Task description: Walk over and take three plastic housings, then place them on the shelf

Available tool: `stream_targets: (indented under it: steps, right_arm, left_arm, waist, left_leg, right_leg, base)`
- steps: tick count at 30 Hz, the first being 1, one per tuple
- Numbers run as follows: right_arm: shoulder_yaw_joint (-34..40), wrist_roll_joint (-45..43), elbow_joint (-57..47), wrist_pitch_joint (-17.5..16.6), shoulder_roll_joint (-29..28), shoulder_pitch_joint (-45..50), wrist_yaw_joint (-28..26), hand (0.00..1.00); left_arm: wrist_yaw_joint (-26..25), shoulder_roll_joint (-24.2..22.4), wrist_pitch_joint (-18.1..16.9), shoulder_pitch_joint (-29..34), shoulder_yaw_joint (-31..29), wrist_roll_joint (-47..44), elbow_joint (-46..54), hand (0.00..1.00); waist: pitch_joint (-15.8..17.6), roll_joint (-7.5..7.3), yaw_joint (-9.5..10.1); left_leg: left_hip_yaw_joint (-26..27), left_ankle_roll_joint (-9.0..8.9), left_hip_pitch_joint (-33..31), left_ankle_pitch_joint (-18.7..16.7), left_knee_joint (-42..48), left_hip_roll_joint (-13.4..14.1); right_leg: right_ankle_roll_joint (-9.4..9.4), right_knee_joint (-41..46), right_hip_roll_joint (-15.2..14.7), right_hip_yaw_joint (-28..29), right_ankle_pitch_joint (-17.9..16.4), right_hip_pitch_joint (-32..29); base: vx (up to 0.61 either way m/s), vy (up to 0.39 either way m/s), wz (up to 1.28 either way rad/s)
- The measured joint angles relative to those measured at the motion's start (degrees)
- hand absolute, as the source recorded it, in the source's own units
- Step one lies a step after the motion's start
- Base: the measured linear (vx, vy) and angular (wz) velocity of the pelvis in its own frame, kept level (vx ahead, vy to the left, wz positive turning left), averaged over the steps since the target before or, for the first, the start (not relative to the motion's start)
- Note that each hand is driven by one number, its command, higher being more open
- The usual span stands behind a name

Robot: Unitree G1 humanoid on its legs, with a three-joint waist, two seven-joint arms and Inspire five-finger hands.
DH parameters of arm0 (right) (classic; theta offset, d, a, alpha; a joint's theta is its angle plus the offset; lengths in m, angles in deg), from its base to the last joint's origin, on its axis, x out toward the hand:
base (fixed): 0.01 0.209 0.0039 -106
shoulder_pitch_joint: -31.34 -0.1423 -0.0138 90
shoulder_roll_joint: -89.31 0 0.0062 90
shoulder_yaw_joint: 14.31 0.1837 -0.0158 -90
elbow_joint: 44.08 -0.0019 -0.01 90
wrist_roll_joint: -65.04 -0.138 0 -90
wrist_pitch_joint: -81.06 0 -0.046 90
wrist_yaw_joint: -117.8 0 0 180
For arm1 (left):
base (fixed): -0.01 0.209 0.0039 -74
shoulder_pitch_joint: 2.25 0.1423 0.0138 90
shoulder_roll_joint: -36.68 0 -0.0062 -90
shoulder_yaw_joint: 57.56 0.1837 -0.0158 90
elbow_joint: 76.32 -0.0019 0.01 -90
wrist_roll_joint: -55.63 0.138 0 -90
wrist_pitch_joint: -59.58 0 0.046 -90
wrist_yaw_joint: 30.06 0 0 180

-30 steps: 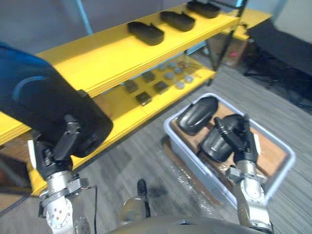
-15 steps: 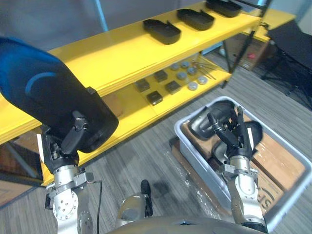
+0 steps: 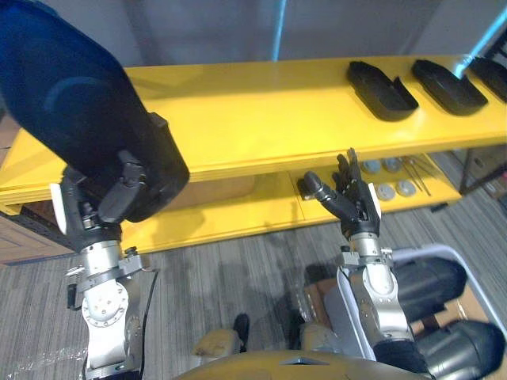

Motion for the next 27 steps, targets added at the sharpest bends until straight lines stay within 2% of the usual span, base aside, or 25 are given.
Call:
stream_targets:
  steps: [1, 2, 3, 5, 9, 11, 13, 14, 15, 17, 18, 21, 23, 24, 25, 26, 27]
  right_arm:
    - [-0.43, 0.0, -0.28, 0.16, -0.21, 0.68, -0.02, 1.0]
    - [-1.24, 0.0, -1.04, 0.22, -0.45, 1.14, -0.08, 1.0]
    - [-1.4, 0.01, -1.18, 0.22, -0.42, 1.04, -0.28, 1.0]
    - [-1.5, 0.0, -2.65, 0.28, -0.35, 1.09, -0.47, 1.0]
    - [-0.38, -0.5, -5.05, 0.23, -0.39, 3.21, -1.22, 1.0]
    - [0.01, -0.52, -5.43, 0.23, -0.4, 3.33, -1.55, 1.0]
    - [0.23, -1.99, -5.94, 0.2, -0.41, 4.3, -2.17, 1.0]
    - [0.07, -3.37, -7.15, 0.18, -0.59, 5.97, -2.97, 1.0]
    - [0.03, -4.65, -8.26, 0.08, -0.46, 7.03, -3.9, 1.0]
    - [0.16, -4.98, -8.76, -0.21, -0.41, 7.3, -5.05, 1.0]
    - [0.35, -5.02, -9.17, -1.11, -0.45, 7.23, -5.66, 1.0]
    - [0.68, -5.07, -10.52, -2.4, -0.21, 7.09, -6.57, 1.0]
    - [1.21, -5.63, -11.28, -2.69, 1.08, 6.65, -6.61, 1.0]
    - [1.47, -5.77, -11.28, -2.69, 1.39, 6.64, -6.6, 1.0]
    - [1.88, -7.05, -11.13, -2.65, 2.37, 6.59, -6.5, 1.0]
    - [1.99, -7.01, -10.99, -2.64, 2.14, 6.39, -6.49, 1.0]
    - [1.61, -6.96, -10.92, -2.65, 1.34, 6.42, -6.43, 1.0]
  left_arm:
    - [0.49, 0.04, -0.01, 0.3, 0.57, 0.02, 0.13, 0.0]
    - [0.88, -0.1, -0.09, 1.2, 0.49, 0.02, 0.53, 0.0]
    - [0.91, -0.67, -0.11, 1.74, 0.55, -0.01, 0.55, 0.0]
    - [1.64, -1.98, -0.1, 3.34, 0.6, -0.16, 0.93, 0.0]
    - [3.46, -2.72, -0.42, 3.65, 1.25, -0.55, 1.18, 0.0]
    - [2.73, -2.91, -0.75, 3.65, 1.84, -0.56, 1.22, 0.0]
    - [1.44, -2.94, -0.76, 3.72, 2.85, -0.56, 1.22, 0.0]
    - [0.79, -2.94, -0.8, 3.71, 3.32, -0.56, 1.22, 0.0]
    - [0.08, -3.45, -0.79, 3.7, 3.58, -0.6, 1.21, 0.0]
    - [-0.72, -4.4, -0.87, 3.83, 3.79, -1.73, 1.2, 0.0]
    - [-1.07, -4.41, -1.16, 3.74, 4.06, -2.5, 1.2, 0.0]
    - [-1.01, -4.42, -2.01, 3.53, 4.84, -2.36, 1.18, 0.0]
    - [-0.94, -4.4, -2.74, 2.46, 5.83, -1.99, 1.08, 0.0]
    - [-0.91, -4.39, -2.92, 1.86, 6.04, -1.76, 0.77, 0.0]
    - [-0.32, -4.03, -2.96, -0.03, 6.88, -1.85, 0.45, 0.0]
    - [0.11, -3.58, -2.97, -0.59, 6.73, -2.01, 0.42, 0.0]
    - [0.34, -2.37, -2.93, -1.33, 6.68, -2.68, 0.24, 0.0]
  waist:
    - [-0.5, -0.84, 0.02]
    - [-1.41, -2.21, 0.08]
    - [-1.57, -1.87, 0.53]
    - [-2.43, -0.17, 0.49]
    - [-3.14, 0.22, -0.06]
    - [-3.24, 0.46, -1.11]
    - [-3.3, 1.07, -1.22]
    - [-3.23, 1.24, -1.15]
    - [-2.82, 1.97, -1.26]
    - [-2.65, 2.54, -1.05]
    - [-2.92, 2.88, -1.12]
    - [-2.98, 3.03, -2.11]
    - [-3.5, 3.99, -2.93]
    - [-3.68, 4.53, -3.07]
    - [-4.24, 5.8, -3.77]
    - [-4.32, 5.72, -3.62]
    - [-4.42, 4.25, -4.04]
  left_leg:
    - [0.74, -0.46, 0.28, -1.74, 1.63, -0.4]
    - [1.98, -0.62, 0.21, -4.34, 3.62, -1.06]
    - [2.11, -1.21, 0.1, -5.36, 4.98, -0.57]
    - [2.56, -2.45, -1.03, -8.53, 8.49, 2.04]
    - [3.49, -3.78, -0.78, -10.47, 8.7, 4.78]
    - [3.78, -4.24, -0.84, -11.42, 9.38, 5.71]
    - [4.0, -4.96, -0.54, -12.38, 10.73, 6.81]
    - [5.31, -5.28, -0.44, -12.52, 13.73, 7.62]
    - [6.61, -6.32, -3.42, -12.8, 22.11, 8.88]
    - [8.6, -7.63, -7.43, -12.93, 31.63, 10.61]
    - [9.67, -7.15, -8.04, -14.04, 29.48, 12.54]
    - [11.35, -7.37, -7.92, -13.05, 19.27, 15.47]
    - [12.47, -8.1, -6.77, -7.94, 9.92, 16.8]
    - [12.96, -8.06, -6.15, -6.68, 8.08, 17.26]
    - [14.5, -9.98, -4.03, -0.07, 4.89, 17.13]
    - [15.36, -10.83, -3.11, 0.92, 4.62, 16.25]
    - [16.58, -10.27, -2.34, 0.67, 4.05, 14.48]
  right_leg:
    - [-0.83, -2.29, -0.01, 0.11, 6.28, 0.71]
    - [-0.55, -3.56, -0.44, 0.11, 11.54, 1.15]
    - [-0.19, -4.64, -0.32, 0.27, 11.02, 2.27]
    - [-0.52, -10.14, 2.56, -0.15, 11.44, 5.07]
    - [-1.69, -13.58, 5.57, 0.39, 12.07, 6.92]
    - [-2.28, -13.78, 6.55, 0.67, 11.8, 7.15]
    - [-2.96, -13.73, 7.56, 0.69, 11.15, 8.02]
    - [-3.44, -13.78, 8.03, 0.56, 10.28, 9.19]
    - [-4.05, -13.77, 8.4, 0.28, 9.37, 10.73]
    - [-4.38, -13.74, 7.78, 0.66, 8.75, 12.71]
    - [-4.35, -13.79, 7.11, 0.8, 8.06, 12.91]
    - [-3.28, -13.69, 4.64, 0.86, 6.98, 14.08]
    - [-0.69, -12.09, 1.68, 1.02, 5.72, 13.52]
    - [0.01, -11.61, 1.3, 1.12, 5.35, 13.27]
    - [2.57, -10.45, 0.0, 1.91, 4.2, 13.46]
    - [3.57, -10.19, -0.83, 2.71, 4.14, 13.55]
    - [4.22, -10.48, -2.8, 3.52, 4.56, 13.61]
  base:
    - [0.21, -0.142, 0.38]
    - [0.22, -0.163, 0.16]
    - [0.26, -0.205, -0.16]
    - [0.19, -0.165, -0.27]
    - [0.07, -0.078, -0.17]
    - [0.07, -0.046, -0.13]
    - [0.1, -0.037, -0.09]
    - [0.13, -0.045, 0.0]
    - [0.09, -0.032, 0.03]
    - [0.07, 0.016, -0.1]
    - [0.07, 0.039, -0.12]
    - [0.09, 0.1, 0.11]
    - [0.1, 0.242, 0.06]
    - [0.13, 0.416, -0.1]
    - [0.12, 0.382, -0.22]
    - [0.16, 0.446, -0.33]
    - [0.12, 0.275, -0.28]
